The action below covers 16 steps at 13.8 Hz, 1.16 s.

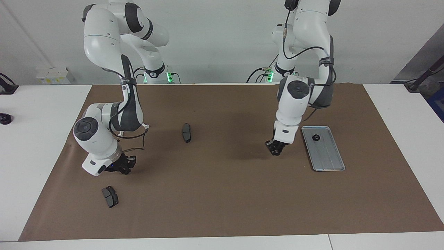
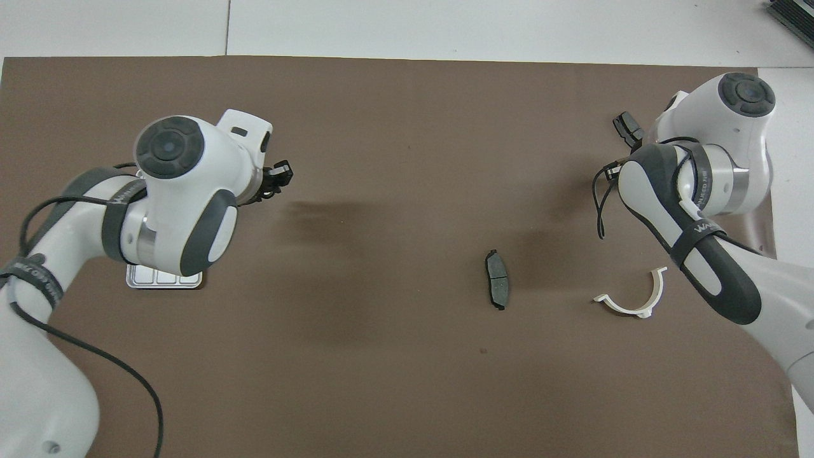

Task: Pick bearing gear from pile to tray
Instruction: 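Lower the second bearing onto the tray and open the left gripper, then grasp the third bearing with the right gripper and bring it mid-table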

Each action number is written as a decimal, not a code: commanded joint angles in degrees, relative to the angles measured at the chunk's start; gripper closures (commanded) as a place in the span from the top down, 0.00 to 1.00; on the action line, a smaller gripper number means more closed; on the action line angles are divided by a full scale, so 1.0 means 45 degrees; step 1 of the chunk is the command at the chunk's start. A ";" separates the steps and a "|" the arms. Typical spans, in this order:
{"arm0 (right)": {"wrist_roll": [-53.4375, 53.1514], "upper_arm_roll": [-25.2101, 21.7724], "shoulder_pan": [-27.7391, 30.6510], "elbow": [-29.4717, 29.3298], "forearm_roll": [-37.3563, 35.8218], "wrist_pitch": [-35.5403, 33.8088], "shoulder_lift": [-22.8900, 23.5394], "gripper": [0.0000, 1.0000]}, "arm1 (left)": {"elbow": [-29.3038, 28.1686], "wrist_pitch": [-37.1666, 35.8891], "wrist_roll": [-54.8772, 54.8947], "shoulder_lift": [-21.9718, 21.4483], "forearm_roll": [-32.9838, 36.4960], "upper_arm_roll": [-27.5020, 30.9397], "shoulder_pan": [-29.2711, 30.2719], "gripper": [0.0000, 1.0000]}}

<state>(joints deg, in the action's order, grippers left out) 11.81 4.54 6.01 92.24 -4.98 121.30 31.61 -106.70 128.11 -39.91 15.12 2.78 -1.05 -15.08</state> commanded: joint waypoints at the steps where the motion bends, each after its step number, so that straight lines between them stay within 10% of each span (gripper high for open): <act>1: 0.0070 0.0221 0.0149 0.0187 -0.0105 -0.0139 -0.0441 0.00 | -0.0312 -0.0423 0.1636 -0.0449 -0.0033 -0.0137 0.1470 0.00; 14: -0.7542 0.0338 -0.5921 -0.1318 0.0012 0.0462 -0.0559 0.00 | -0.3495 0.1804 0.6779 -0.0996 -0.0052 -0.0078 0.4308 0.02; 15: -0.8147 0.0338 -0.6602 -0.1318 0.0051 0.1143 -0.0443 0.00 | -0.3728 0.1823 0.6818 -0.1016 -0.0052 -0.0078 0.4288 0.22; 16: -0.8597 0.0338 -0.7189 -0.1318 0.0032 0.1672 -0.0287 0.00 | -0.3788 0.1843 0.6857 -0.1016 -0.0052 -0.0078 0.4288 0.91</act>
<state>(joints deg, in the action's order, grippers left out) -23.33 6.17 -23.02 86.79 -4.90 125.28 29.10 -120.75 134.80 -10.46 12.49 2.74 -0.98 3.45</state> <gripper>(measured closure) 0.758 0.652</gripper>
